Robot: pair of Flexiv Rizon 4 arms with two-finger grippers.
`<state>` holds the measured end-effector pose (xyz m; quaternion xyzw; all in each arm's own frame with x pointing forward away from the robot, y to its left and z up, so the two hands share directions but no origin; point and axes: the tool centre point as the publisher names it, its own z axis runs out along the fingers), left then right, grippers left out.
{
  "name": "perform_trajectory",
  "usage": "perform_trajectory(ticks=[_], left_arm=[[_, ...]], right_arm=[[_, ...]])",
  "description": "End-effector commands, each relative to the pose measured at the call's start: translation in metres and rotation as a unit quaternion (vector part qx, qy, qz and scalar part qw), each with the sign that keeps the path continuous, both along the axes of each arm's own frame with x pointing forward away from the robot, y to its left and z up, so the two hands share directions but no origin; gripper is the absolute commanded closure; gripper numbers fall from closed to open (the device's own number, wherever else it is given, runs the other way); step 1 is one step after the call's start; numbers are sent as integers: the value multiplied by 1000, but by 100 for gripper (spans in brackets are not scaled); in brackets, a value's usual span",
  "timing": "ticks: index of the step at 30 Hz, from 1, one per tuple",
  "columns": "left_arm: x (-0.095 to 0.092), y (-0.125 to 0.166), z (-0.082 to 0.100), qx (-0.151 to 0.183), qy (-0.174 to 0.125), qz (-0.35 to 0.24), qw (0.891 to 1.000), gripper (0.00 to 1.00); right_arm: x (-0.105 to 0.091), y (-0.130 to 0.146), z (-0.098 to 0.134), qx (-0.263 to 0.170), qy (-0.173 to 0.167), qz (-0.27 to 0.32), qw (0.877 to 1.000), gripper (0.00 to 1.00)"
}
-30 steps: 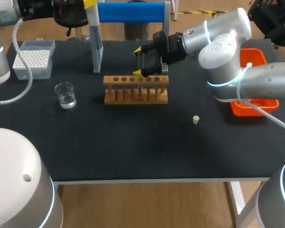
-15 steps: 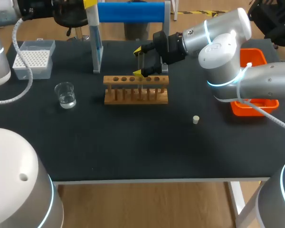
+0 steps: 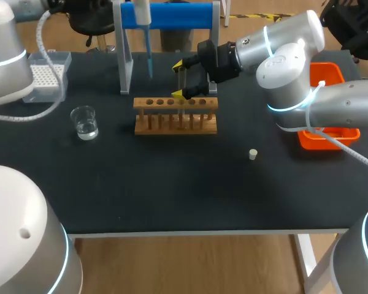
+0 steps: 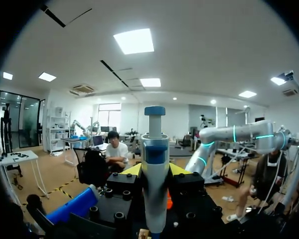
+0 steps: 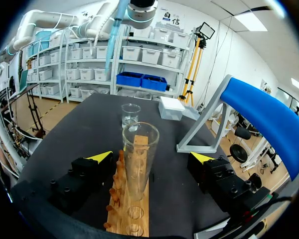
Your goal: Invert the test tube, pick up the pipette, mount the tip to pipette, aspirate from beaker and dispense into the tube, eject the tip, return the pipette, and cap with the stopper.
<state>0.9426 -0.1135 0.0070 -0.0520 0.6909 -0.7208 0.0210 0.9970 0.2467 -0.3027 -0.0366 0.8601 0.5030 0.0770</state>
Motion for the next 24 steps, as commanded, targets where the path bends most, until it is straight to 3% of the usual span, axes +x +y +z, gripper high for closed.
perform_trajectory(ticks=[1,24], left_arm=[[9,-16,7,4,1,-7,1000,100],[20,-32,14,3,-14,-22,1000,100]], right_arm=[[1,0,-1,0,0,1,1000,0],[-5,0,-1,4,9,-8,1000,0]])
